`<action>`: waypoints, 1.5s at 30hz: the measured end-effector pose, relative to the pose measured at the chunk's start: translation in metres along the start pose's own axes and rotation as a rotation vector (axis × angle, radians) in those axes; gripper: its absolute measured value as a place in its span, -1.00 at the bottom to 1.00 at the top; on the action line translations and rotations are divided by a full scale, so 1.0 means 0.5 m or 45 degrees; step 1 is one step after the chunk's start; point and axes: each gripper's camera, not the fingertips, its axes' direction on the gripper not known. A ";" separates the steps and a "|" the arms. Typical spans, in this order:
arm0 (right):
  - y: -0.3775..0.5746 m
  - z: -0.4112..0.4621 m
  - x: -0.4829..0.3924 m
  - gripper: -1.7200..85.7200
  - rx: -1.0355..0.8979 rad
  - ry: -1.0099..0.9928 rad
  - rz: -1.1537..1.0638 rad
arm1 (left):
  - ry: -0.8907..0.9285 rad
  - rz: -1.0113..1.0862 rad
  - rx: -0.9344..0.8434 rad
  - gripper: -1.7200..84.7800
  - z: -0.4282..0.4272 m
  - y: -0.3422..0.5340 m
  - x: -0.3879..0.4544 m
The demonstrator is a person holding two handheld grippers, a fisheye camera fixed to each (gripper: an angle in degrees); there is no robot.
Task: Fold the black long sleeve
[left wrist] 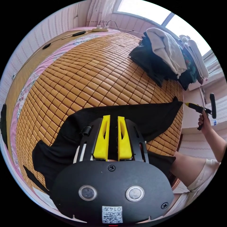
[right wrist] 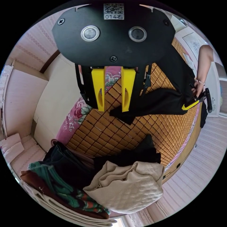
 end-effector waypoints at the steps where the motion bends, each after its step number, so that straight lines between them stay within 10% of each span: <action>1: -0.008 -0.002 -0.010 -0.71 0.017 0.008 -0.034 | 0.019 0.026 0.005 -0.82 0.008 -0.005 0.029; 18: -0.031 -0.181 -0.067 -0.93 -0.046 -0.076 -0.290 | 0.138 0.088 -0.020 -0.98 0.112 -0.017 0.169; 45: -0.074 0.180 -0.037 -0.97 -0.209 0.258 -0.381 | 0.005 -0.167 0.100 -0.98 -0.014 -0.099 0.233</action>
